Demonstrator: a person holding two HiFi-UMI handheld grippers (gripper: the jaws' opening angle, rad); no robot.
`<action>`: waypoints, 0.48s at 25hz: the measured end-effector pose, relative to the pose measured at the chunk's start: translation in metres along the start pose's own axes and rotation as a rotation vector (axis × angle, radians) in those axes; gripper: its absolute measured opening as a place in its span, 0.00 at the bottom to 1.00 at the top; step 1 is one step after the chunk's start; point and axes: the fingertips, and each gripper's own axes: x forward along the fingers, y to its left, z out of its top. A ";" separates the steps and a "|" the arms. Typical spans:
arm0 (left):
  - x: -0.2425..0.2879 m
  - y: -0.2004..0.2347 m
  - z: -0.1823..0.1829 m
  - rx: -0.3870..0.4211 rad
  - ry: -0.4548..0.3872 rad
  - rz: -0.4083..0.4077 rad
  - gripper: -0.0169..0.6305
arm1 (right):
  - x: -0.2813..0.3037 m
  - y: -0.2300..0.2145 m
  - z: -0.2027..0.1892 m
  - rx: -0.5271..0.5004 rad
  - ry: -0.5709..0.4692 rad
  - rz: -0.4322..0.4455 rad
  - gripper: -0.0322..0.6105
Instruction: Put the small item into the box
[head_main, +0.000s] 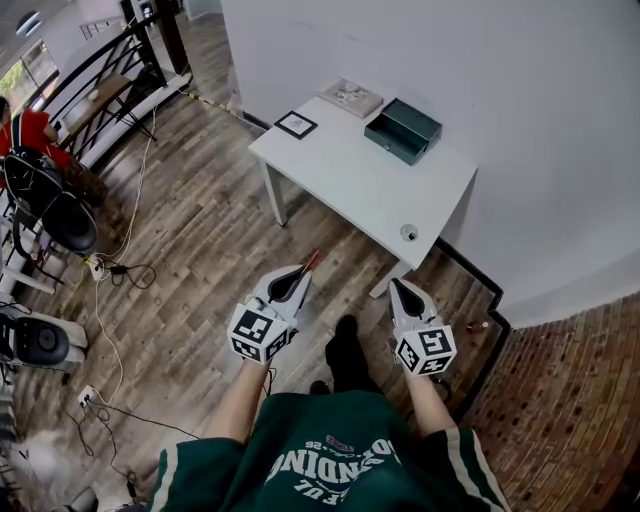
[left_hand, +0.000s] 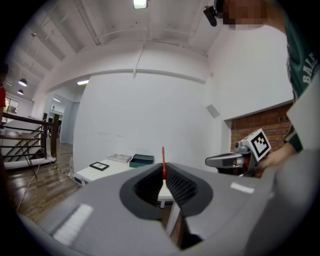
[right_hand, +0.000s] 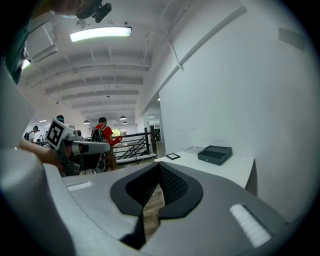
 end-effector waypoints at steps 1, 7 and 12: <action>0.008 0.007 0.000 -0.003 0.001 0.002 0.13 | 0.009 -0.005 0.000 0.005 0.003 0.001 0.05; 0.070 0.051 0.002 -0.007 0.024 0.008 0.13 | 0.078 -0.042 0.002 0.034 0.019 0.016 0.05; 0.134 0.093 0.017 -0.002 0.039 0.010 0.13 | 0.146 -0.081 0.021 0.040 0.024 0.036 0.05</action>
